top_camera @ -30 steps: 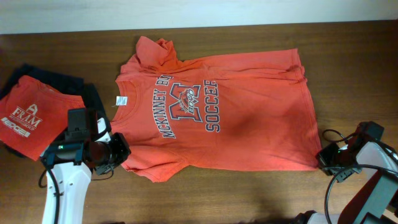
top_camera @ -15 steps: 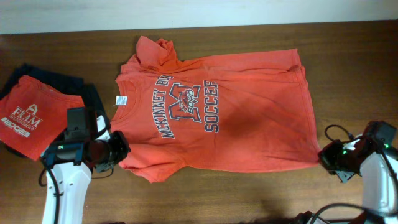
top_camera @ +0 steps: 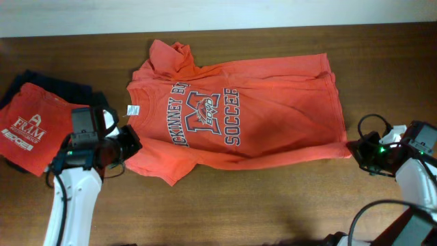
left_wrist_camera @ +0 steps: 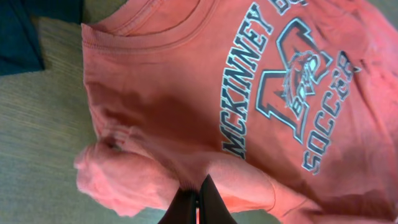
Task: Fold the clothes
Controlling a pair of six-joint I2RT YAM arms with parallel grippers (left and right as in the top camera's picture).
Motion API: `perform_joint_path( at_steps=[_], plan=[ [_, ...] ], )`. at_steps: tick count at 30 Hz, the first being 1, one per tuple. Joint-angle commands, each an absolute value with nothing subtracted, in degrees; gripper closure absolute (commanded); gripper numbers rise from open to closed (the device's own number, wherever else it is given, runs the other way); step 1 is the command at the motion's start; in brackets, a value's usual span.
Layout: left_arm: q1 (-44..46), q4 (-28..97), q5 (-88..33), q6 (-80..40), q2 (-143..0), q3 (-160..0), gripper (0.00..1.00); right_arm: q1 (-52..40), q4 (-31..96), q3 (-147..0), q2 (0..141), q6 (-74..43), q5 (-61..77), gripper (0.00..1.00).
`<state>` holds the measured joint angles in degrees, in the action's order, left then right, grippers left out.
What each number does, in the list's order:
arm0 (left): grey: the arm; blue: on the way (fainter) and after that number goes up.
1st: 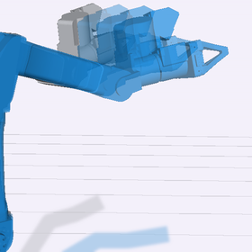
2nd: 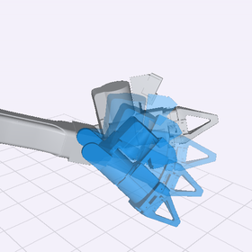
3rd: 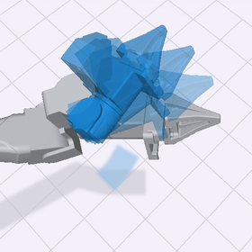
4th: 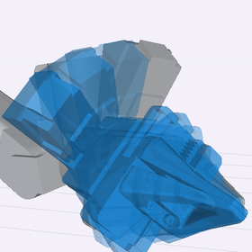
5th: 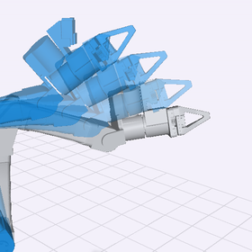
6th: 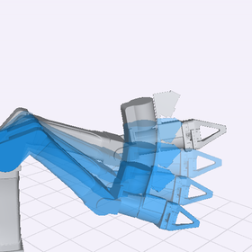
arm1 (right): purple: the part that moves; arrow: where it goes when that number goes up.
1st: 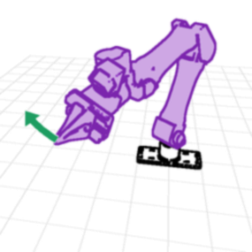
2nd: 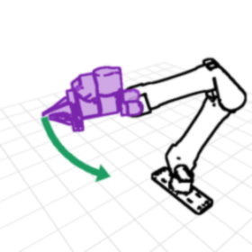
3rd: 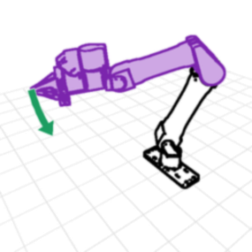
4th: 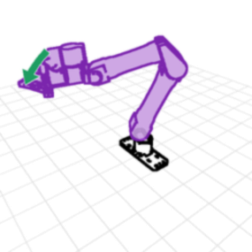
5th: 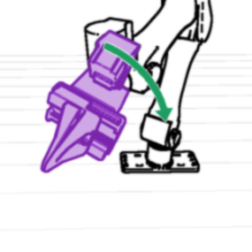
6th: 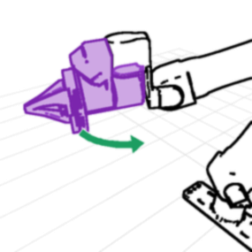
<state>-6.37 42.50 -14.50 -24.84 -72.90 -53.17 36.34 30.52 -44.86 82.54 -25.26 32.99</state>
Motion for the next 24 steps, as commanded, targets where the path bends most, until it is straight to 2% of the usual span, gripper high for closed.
perform_joint_path(
  at_steps=[1, 6, 12, 17, 24],
  plan=[
    [-6.7, 40.8, -13.7, -23.9, -76.0, -54.1, 0.99, 36.3, 27.6, -45.8, 84.6, -28.2, 36.2, 0.96],
    [-6.7, 38.8, -13.7, -23.9, -79.1, -54.1, 1.0, 34.7, 22.4, -45.8, 86.3, -30.7, 37.1, 0.96],
    [-6.7, 40.8, -17.7, -23.4, -78.2, -54.1, 0.99, 34.5, 25.1, -46.1, 85.6, -30.0, 38.8, 0.96],
    [-6.7, 51.4, -20.6, -23.0, -73.7, -54.1, 0.99, 35.8, 35.8, -47.9, 81.3, -23.7, 34.8, 0.96],
    [-6.8, 67.0, -20.1, -23.7, -63.9, -54.1, 0.99, 36.4, 58.2, -54.4, 71.4, -19.8, 16.1, 0.96]
  ],
)
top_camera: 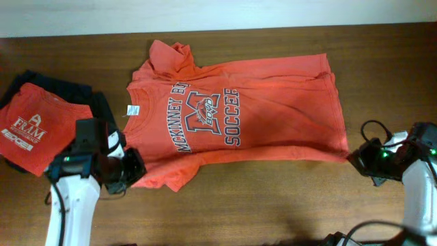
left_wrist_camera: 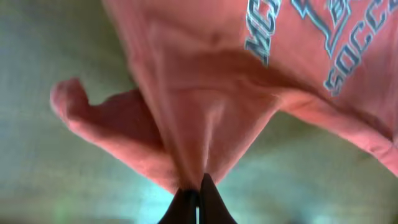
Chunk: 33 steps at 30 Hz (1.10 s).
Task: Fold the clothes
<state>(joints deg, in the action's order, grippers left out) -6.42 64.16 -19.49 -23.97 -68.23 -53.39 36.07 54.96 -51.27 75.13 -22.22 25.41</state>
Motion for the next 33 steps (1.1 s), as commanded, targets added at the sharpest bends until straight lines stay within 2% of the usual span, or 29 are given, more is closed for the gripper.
perform_joint_path(
  at_steps=[1, 6, 18, 27, 28, 30, 31, 33],
  plan=[
    [-7.0, 68.3, -20.1, -23.7, -62.9, -54.1, 0.99, 36.4, 60.5, -55.0, 70.4, -19.7, 14.3, 0.96],
    [-9.3, 72.5, -19.7, -23.7, -60.1, -54.1, 1.0, 36.4, 66.6, -55.6, 68.3, -19.3, 11.3, 0.96],
    [-9.9, 57.1, -18.3, -23.7, -65.9, -54.1, 1.0, 36.2, 55.3, -55.6, 72.7, -20.4, 21.5, 0.96],
    [-9.9, 59.7, -18.2, -22.2, -72.0, -54.1, 0.99, 34.8, 54.9, -55.6, 78.2, -19.4, 22.3, 0.96],
    [-9.9, 60.5, -18.2, -22.1, -72.0, -54.1, 0.94, 34.8, 55.0, -55.6, 78.1, -19.2, 22.3, 0.96],
    [-9.9, 60.8, -18.2, -20.6, -72.0, -54.1, 0.56, 34.8, 55.2, -55.6, 78.1, -18.8, 22.3, 0.96],
    [-9.9, 61.1, -18.2, -19.4, -72.0, -54.1, 0.49, 34.8, 55.3, -55.6, 78.1, -18.5, 22.3, 0.96],
    [-9.9, 61.7, -18.9, -17.0, -72.0, -54.1, 0.47, 34.8, 55.4, -55.6, 78.1, -18.4, 22.3, 0.96]
  ],
)
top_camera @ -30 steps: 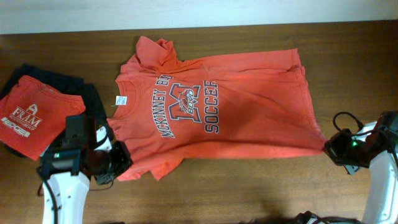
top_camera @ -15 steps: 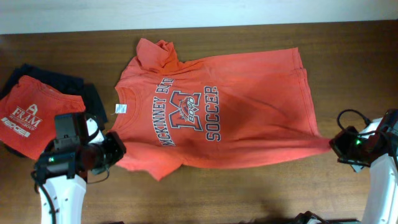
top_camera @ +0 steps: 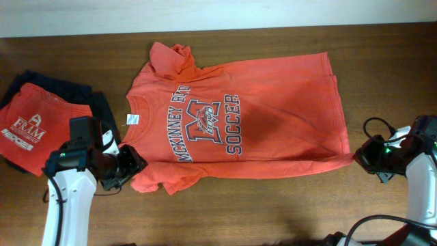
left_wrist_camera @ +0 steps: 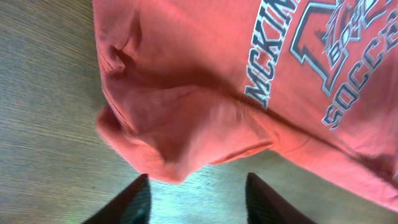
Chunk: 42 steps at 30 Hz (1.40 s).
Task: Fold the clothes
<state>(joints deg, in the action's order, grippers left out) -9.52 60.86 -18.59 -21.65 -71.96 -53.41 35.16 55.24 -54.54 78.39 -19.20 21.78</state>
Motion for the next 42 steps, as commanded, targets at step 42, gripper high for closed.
perform_joint_path(
  at_steps=[42],
  plan=[
    [25.7, 54.7, -2.2, -12.7, -97.4, -53.7, 0.67, 34.8, 55.4, -55.6, 78.1, -18.2, 22.3, 0.96]
  ],
)
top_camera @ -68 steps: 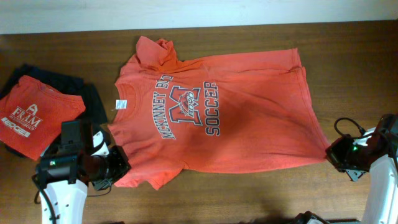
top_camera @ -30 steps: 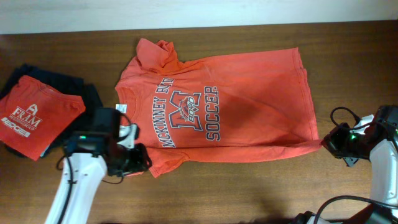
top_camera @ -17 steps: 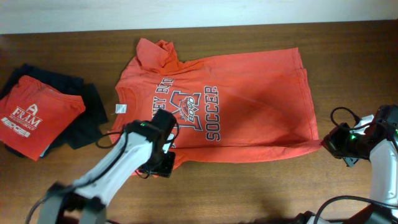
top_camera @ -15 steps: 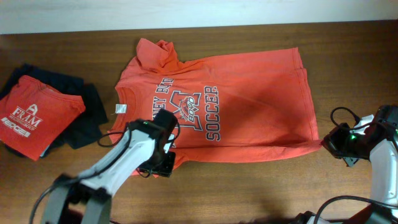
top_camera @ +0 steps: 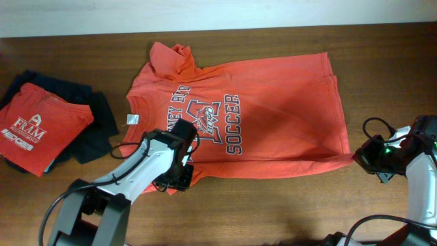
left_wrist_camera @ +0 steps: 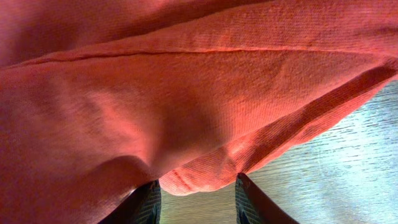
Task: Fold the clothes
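Note:
The orange "McKinney Soccer" T-shirt (top_camera: 239, 116) lies spread print-up across the table, neck to the left and hem to the right. My left gripper (top_camera: 181, 174) is over the shirt's near-left sleeve. In the left wrist view it (left_wrist_camera: 198, 205) is open, and a folded edge of the sleeve (left_wrist_camera: 199, 177) sits between its fingers (left_wrist_camera: 146, 202), just above the wood. My right gripper (top_camera: 369, 156) sits at the shirt's near-right hem corner (top_camera: 347, 156), which is drawn to a point towards it, so it appears shut on it.
A folded red "FRIM" shirt (top_camera: 34, 126) rests on dark garments (top_camera: 95, 126) at the left end of the table. Cables (top_camera: 372, 126) loop beside the right arm. A pale wall (top_camera: 218, 14) runs along the table's far edge.
My left gripper was open on bare wood left of the sleeve. It now stands open over the sleeve, astride its folded edge. The right gripper and the shirt have not shifted.
First my left gripper was shut on the rumpled near-left sleeve, the right at the hem corner. Then both were nearer the table's front with the shirt drawn along. Then the shirt lay flatter and the left was open beside the sleeve. Now it straddles the sleeve.

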Controlling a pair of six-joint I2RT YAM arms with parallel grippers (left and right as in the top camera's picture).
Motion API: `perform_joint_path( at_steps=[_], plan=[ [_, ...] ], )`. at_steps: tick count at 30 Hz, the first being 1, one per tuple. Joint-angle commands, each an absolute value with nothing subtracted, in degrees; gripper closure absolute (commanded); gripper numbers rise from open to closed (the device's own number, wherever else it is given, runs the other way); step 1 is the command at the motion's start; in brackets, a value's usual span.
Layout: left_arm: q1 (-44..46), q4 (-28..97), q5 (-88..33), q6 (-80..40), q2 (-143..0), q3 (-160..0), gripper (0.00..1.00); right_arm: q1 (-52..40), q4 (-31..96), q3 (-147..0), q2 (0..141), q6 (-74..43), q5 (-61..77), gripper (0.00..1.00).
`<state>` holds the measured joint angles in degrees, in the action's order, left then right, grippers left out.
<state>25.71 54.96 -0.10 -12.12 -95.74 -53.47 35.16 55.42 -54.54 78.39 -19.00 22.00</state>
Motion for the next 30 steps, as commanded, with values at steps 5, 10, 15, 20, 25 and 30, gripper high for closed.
perform_joint_path(
  at_steps=[5, 10, 15, 20, 25, 30],
  plan=[
    [25.7, 54.0, -3.2, -12.8, -99.0, -53.7, 0.76, 34.8, 55.5, -55.6, 78.1, -18.1, 22.3, 0.96],
    [25.7, 53.6, -3.0, -12.8, -99.1, -53.7, 0.55, 34.8, 55.5, -55.6, 78.1, -17.8, 22.3, 0.96],
    [25.7, 53.1, -2.8, -12.8, -99.7, -53.7, 0.55, 34.8, 55.5, -55.6, 78.1, -17.7, 22.3, 0.96],
    [25.7, 53.3, -3.4, -12.8, -99.7, -53.7, 0.81, 34.8, 55.8, -55.6, 78.1, -17.7, 22.3, 0.96],
    [25.8, 58.0, -6.9, -12.8, -99.5, -53.9, 1.0, 34.8, 55.9, -55.6, 78.1, -17.8, 22.4, 0.96],
    [25.8, 66.0, -11.2, -12.8, -95.6, -58.5, 1.0, 34.8, 56.3, -55.6, 77.8, -17.7, 22.5, 0.96]
  ],
)
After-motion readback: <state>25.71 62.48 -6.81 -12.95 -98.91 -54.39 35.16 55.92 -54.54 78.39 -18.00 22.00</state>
